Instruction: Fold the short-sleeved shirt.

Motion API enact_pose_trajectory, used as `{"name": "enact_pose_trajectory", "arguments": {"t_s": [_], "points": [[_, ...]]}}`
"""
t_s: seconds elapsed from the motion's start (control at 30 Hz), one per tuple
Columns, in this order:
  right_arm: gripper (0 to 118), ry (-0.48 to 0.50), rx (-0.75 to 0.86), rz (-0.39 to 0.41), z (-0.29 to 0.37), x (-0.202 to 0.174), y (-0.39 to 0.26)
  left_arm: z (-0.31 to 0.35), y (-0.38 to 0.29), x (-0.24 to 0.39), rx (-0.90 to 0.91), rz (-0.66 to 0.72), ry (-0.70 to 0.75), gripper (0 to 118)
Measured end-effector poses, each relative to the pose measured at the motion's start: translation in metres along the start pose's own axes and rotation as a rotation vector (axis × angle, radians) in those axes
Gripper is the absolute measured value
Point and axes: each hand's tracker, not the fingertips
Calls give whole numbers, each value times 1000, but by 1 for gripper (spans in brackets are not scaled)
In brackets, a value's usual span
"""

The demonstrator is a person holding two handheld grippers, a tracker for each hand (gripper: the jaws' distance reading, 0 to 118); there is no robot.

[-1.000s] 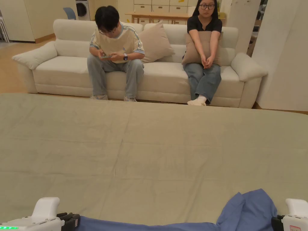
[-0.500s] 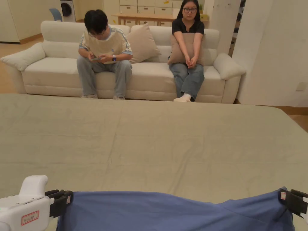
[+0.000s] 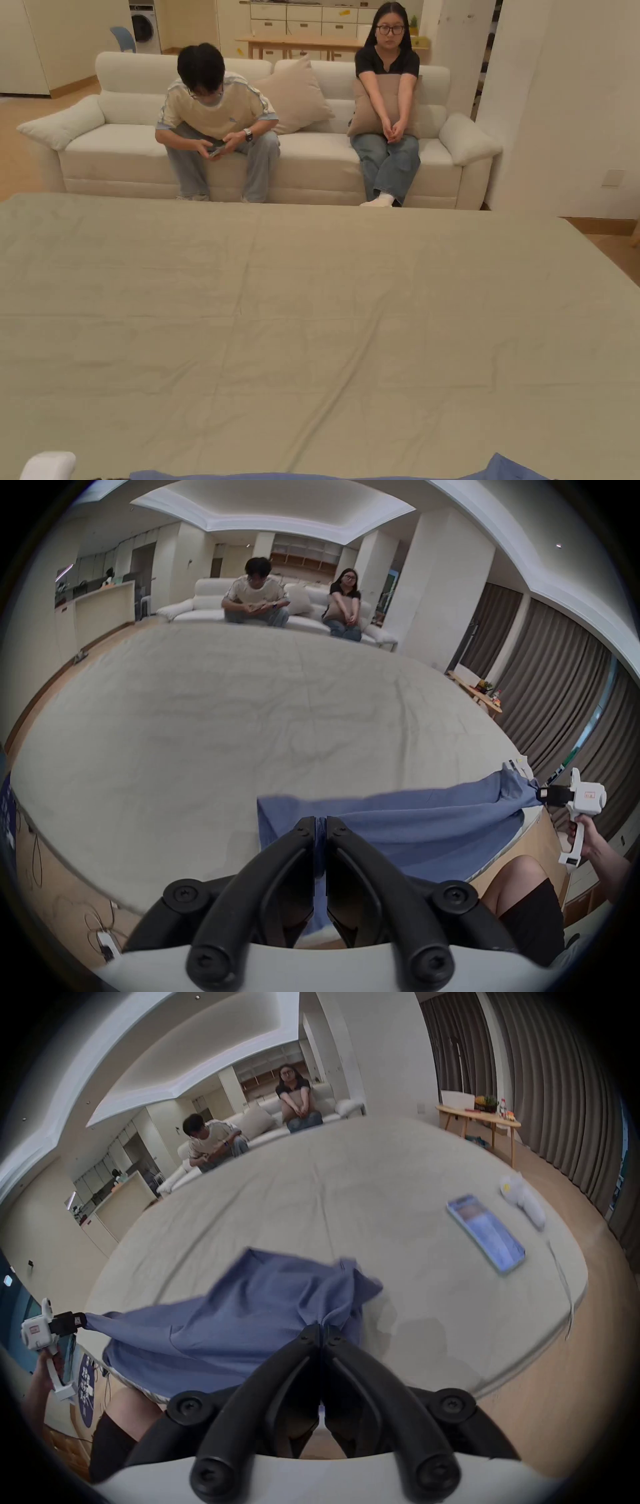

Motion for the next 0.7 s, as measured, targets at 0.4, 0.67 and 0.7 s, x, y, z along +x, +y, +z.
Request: {"name": "enact_pose_trajectory", "arguments": {"t_s": [0.4, 0.67, 0.7], "points": [[111, -108, 14, -4, -8, 4, -20, -3, -38, 6, 20, 75, 129, 116], [118, -71, 564, 153, 124, -56, 29, 151, 24, 78, 537, -98, 177, 117], [118, -78, 661, 161, 138, -67, 31, 168, 23, 90, 617, -141, 240, 117]]}}
